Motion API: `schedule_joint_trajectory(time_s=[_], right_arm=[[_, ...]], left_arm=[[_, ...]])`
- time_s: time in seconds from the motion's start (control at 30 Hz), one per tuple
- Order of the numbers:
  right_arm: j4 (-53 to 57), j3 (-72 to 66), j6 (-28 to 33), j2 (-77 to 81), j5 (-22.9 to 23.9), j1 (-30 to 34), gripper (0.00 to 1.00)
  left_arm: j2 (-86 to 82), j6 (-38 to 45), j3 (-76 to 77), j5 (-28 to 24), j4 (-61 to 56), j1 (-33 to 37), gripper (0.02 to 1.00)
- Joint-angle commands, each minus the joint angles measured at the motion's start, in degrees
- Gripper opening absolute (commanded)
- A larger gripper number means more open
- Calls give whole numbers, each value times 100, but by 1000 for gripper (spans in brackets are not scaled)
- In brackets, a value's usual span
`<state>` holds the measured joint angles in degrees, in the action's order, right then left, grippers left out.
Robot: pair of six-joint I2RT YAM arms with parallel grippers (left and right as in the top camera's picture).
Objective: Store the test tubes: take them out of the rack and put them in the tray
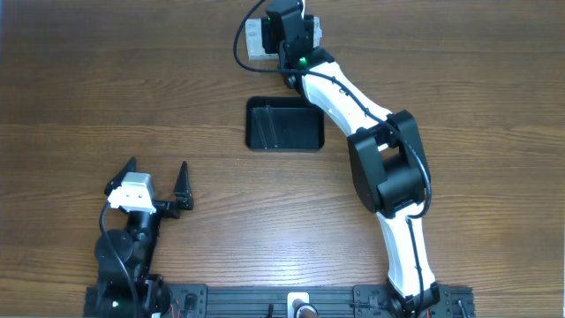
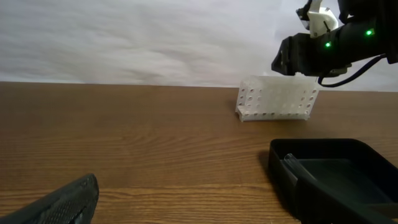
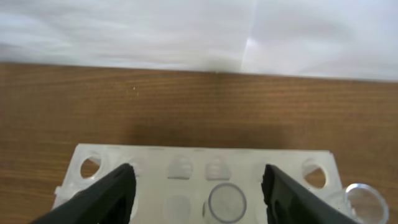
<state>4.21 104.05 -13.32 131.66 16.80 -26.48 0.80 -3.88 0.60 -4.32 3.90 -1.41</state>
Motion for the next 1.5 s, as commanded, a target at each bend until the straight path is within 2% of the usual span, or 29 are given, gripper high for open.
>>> schedule_joint_trajectory(time_s=[0.03,0.27,0.83,1.5], right_arm=[[-31,138,31,212,136,-61,627],[-109,138,31,275,262,-55,595],[-208,138,96,278,431,-50,356],[-205,138,162,278,476,-92,215]], left_arm=[[-31,46,-26,-57,20,46,1000],[-31,46,-26,-57,20,46,1000],[-31,46,-26,-57,20,46,998],[-31,46,-26,-57,20,46,998]])
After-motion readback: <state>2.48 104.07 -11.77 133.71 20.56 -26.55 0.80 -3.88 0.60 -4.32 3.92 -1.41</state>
